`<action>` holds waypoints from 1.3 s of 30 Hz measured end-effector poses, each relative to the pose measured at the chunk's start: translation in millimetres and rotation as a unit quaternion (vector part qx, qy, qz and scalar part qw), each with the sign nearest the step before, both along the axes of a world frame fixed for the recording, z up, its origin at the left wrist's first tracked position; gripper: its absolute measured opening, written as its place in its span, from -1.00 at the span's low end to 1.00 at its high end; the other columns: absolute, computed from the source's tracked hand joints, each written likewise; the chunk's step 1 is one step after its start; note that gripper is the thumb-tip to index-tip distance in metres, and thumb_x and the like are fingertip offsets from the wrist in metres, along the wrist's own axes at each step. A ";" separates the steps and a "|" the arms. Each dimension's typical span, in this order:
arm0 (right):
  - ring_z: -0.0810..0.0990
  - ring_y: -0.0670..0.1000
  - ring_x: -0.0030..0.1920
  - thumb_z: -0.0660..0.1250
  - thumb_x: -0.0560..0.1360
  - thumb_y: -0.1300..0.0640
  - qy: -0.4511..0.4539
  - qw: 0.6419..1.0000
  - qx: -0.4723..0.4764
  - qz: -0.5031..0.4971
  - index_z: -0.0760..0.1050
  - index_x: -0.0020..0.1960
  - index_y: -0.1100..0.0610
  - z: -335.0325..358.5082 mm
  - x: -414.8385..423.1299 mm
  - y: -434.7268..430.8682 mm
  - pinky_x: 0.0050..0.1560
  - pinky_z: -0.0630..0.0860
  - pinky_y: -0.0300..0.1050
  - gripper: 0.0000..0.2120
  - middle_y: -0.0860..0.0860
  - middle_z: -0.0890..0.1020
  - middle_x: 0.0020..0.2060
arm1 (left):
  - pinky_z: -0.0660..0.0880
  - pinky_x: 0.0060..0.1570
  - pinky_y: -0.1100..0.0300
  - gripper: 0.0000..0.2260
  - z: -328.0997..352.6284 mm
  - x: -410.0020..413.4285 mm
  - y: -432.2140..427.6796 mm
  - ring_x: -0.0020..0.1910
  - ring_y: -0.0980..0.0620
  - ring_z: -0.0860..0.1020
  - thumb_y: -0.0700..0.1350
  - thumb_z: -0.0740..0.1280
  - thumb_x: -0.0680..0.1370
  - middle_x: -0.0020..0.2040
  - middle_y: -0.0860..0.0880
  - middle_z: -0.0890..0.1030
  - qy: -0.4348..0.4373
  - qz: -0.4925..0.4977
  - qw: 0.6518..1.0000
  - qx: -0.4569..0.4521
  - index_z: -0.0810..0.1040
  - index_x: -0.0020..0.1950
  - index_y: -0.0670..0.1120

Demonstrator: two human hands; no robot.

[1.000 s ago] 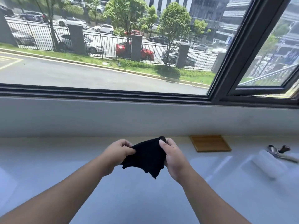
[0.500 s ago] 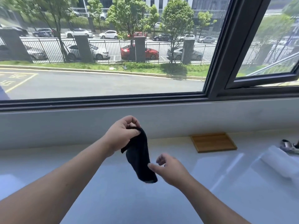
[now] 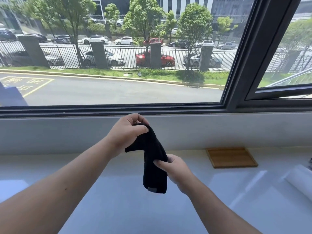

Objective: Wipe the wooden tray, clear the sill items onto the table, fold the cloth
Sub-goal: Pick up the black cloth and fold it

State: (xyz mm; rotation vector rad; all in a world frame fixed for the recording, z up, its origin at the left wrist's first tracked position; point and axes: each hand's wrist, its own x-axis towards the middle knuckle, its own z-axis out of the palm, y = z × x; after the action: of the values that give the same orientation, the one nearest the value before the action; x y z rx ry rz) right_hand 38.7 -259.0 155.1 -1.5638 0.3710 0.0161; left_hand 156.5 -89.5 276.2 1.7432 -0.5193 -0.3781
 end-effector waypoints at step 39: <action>0.48 0.36 0.47 0.06 0.75 -0.11 -0.109 0.933 0.341 0.029 0.27 0.58 0.25 122.4 18.3 29.4 0.46 0.40 0.36 -0.44 0.35 0.49 0.47 | 0.53 0.14 -0.09 -0.14 -68.0 19.2 48.6 0.14 -0.06 0.63 0.68 0.12 0.33 0.18 0.00 0.67 0.151 0.085 0.973 0.154 0.59 0.21 0.01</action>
State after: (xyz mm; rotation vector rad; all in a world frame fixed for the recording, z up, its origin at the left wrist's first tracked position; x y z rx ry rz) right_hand 57.0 -229.5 277.6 -0.8721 0.1181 0.0148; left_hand 175.7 -40.9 208.3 1.9650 -0.0911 -0.6149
